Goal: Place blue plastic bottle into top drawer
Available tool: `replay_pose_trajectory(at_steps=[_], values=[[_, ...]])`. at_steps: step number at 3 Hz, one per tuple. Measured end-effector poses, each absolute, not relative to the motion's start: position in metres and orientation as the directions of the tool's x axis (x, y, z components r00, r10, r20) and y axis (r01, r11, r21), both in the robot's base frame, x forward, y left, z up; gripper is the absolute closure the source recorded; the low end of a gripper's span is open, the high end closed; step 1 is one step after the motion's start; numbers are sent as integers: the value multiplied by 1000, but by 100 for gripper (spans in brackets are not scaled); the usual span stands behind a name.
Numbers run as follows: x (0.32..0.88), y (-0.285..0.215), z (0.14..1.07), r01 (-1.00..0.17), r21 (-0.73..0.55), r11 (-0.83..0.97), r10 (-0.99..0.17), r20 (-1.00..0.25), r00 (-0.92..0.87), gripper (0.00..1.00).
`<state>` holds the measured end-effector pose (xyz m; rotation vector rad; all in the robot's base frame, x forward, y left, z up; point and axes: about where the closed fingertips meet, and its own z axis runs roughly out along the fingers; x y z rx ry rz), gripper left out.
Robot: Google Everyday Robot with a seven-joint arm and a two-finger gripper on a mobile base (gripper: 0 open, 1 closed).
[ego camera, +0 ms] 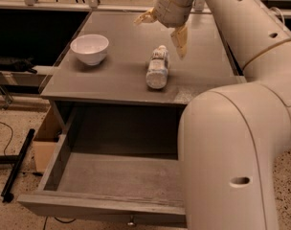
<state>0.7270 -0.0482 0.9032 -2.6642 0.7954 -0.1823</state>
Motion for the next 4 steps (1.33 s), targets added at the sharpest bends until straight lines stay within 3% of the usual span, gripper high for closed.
replay_pose_trajectory(at_steps=[1, 2, 4], values=[[718, -74, 900, -513, -349, -784, -560, 41, 828, 0], [721, -70, 896, -501, -346, -793, -547, 45, 836, 0], [715, -60, 871, -405, -279, -871, -434, 46, 900, 0]])
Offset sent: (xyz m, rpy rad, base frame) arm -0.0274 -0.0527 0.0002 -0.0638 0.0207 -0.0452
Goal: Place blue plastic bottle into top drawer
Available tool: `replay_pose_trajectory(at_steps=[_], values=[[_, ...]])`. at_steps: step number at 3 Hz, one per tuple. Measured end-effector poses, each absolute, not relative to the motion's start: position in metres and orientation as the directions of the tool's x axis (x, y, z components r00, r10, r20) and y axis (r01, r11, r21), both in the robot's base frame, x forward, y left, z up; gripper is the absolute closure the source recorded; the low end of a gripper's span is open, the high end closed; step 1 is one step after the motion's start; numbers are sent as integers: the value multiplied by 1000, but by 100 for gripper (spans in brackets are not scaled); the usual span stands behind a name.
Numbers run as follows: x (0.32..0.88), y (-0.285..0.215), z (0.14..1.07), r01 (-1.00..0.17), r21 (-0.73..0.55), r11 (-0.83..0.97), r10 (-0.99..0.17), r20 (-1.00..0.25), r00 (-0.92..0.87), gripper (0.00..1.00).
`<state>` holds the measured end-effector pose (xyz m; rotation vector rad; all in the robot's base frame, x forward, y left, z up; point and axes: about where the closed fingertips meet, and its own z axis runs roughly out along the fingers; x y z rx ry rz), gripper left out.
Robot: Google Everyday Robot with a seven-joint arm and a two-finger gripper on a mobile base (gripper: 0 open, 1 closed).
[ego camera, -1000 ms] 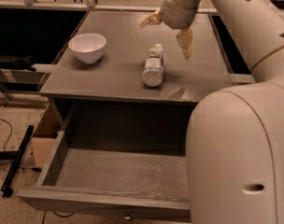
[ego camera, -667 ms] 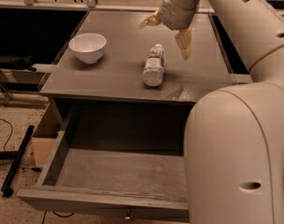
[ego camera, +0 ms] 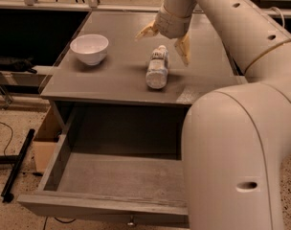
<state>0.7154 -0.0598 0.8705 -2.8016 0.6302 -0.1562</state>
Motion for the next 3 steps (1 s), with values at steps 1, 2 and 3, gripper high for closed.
replay_pose_trajectory(at_steps=[1, 2, 3], values=[[705, -64, 864, -364, -248, -898, -388, 53, 920, 0], [692, -68, 862, -343, -219, -913, -365, 69, 928, 0], [679, -67, 863, -345, -209, -915, -370, 91, 925, 0]])
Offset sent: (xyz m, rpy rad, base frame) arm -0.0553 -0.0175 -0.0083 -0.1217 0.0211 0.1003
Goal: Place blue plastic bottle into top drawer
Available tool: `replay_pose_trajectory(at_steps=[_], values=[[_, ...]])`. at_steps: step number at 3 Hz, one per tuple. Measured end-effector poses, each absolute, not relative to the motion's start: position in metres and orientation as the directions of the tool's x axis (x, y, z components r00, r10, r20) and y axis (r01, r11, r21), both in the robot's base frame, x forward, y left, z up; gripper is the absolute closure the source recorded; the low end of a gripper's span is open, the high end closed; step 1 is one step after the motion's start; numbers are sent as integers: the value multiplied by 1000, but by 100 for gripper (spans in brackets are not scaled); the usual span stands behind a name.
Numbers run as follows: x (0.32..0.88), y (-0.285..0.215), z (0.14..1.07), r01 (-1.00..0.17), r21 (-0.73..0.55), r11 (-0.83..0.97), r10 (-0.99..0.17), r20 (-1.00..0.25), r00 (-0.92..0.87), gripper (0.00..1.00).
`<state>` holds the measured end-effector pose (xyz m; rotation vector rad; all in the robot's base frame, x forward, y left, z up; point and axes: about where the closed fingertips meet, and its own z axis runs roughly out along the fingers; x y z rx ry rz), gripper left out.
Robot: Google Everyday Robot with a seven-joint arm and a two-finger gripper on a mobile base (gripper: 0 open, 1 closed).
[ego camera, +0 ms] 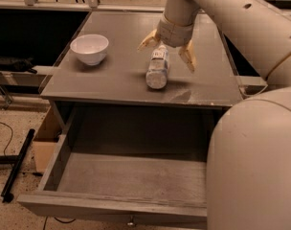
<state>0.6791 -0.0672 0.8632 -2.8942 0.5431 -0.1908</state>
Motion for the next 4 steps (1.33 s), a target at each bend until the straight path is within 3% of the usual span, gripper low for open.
replay_pose_trajectory(at_steps=[1, 2, 4], values=[[687, -30, 842, -329, -164, -930, -344, 70, 936, 0], [689, -27, 840, -328, -162, -931, -342, 69, 937, 0], [689, -27, 840, -328, -162, -931, -342, 69, 937, 34]])
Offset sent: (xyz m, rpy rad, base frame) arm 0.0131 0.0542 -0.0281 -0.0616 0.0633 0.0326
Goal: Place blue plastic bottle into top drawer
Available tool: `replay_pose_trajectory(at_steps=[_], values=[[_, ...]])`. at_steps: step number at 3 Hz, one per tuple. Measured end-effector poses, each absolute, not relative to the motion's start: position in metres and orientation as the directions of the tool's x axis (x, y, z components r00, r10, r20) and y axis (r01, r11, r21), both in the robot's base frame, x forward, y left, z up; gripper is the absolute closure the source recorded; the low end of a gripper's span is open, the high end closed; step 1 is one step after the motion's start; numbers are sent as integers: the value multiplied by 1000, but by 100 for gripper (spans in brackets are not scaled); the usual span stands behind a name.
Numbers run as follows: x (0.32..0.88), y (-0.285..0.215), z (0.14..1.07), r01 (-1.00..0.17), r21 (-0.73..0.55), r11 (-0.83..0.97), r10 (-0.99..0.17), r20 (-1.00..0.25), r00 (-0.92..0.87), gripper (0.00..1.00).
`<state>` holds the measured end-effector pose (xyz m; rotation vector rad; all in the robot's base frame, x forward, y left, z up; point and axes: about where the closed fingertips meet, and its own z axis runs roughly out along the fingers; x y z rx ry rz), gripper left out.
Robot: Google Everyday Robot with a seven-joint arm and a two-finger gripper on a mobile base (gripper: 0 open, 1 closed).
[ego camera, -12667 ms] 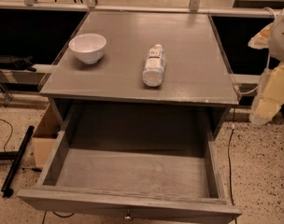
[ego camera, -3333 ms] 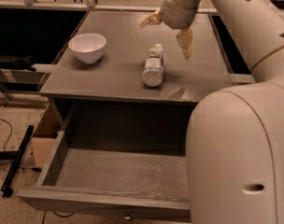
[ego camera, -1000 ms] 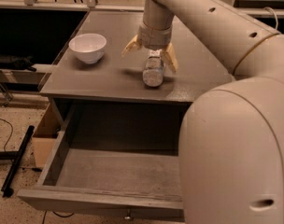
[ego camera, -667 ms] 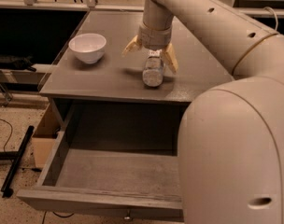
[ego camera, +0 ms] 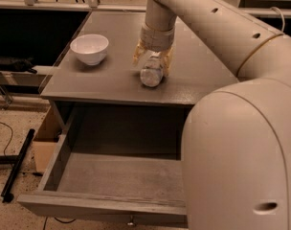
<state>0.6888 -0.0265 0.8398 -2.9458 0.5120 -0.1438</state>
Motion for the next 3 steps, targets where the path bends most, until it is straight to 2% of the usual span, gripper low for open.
replay_pose_trajectory(at_steps=[1, 2, 3], values=[[689, -27, 840, -328, -162, -931, -342, 69, 937, 65], [689, -27, 840, -328, -162, -931, -342, 69, 937, 88], [689, -27, 840, -328, -162, -931, -342, 69, 937, 100]])
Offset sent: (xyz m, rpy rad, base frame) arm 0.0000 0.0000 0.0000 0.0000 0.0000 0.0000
